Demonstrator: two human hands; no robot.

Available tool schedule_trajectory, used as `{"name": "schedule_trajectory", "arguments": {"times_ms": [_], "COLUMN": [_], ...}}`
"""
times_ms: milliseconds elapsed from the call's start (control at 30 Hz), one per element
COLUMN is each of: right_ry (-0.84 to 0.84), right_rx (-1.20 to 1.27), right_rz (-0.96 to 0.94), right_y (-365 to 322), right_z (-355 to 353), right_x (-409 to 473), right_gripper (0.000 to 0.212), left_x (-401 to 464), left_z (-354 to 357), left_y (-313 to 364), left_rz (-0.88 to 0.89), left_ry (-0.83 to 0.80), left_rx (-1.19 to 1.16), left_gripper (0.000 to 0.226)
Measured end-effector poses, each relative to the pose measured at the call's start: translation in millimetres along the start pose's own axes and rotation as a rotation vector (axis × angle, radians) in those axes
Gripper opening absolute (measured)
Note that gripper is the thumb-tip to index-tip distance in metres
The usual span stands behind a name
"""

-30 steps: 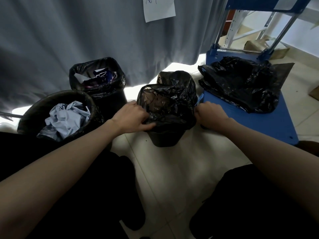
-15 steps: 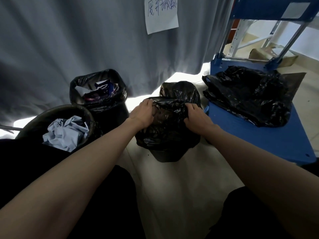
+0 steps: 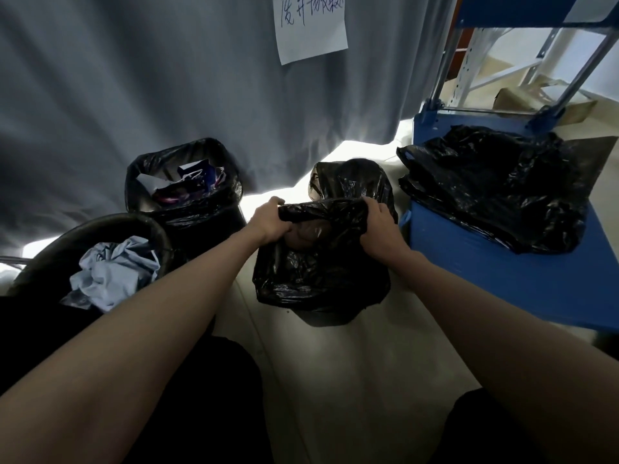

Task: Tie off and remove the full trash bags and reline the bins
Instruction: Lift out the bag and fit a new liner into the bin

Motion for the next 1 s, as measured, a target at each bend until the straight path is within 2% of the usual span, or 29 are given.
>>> {"name": "schedule_trajectory", "arguments": {"times_ms": [167,233,300,367,400,500,533,567,667,767,833,900,1000], "right_ry": [-0.138,-0.276,-0.402,-0.410,-0.337,0.035,0.114,0.120,-0.107,-0.310,-0.440,-0.538,-0.518], "right_rx": [0.086,-0.002,-0.114,-0.181,-0.205,-0.309,-0.314,-0.309,-0.366,-0.718,-0.904,-0.972,-0.943], "right_rz": [0.098,0.168,0.239,0.270,0.246,-0.008,-0.108,-0.196,-0.387,-0.471,-0.431,-0.383,-0.395], "right_y": [9,17,23,23,20,-4,-13,-22,-42,-43,-32,-23,-28], "right_z": [5,10,11,8,4,-14,-18,-19,0,29,38,39,35], "right_x": [-11,-14,-21,-28,-30,-33,-32,-31,-32,-37,-38,-39,-35], "right_gripper": [0.070,0.065,0.062,0.071,0.075,0.063,0.058,0.053,0.038,0.036,0.036,0.037,0.035], "left_x": [-40,-54,-65,-70,-71,-74,-75,-77,-75,-70,-68,-67,-66], "left_z": [-14,-10,-1,9,15,45,56,67,87,85,80,73,60], "left_y": [23,28,29,31,33,39,38,36,24,9,9,12,24], "left_rz": [0.420,0.533,0.572,0.540,0.505,0.367,0.279,0.190,0.078,-0.048,-0.015,0.061,0.222], "left_ry": [0.181,0.123,-0.001,-0.121,-0.195,-0.502,-0.602,-0.679,-0.793,-0.821,-0.813,-0.781,-0.660], "left_rx": [0.225,0.322,0.359,0.327,0.304,0.235,0.210,0.204,0.391,0.587,0.669,0.753,0.783], "left_gripper": [0.037,0.031,0.029,0.032,0.035,0.042,0.043,0.045,0.051,0.059,0.053,0.044,0.032]}}
Point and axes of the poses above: each hand's wrist, its own x-axis towards the middle knuckle, its own z-axis out of the palm, y = z × x, the point moved 5 cm from there along x, towards the middle knuckle, and after that the axes turned 12 degrees about -x, right-handed, at the moved point
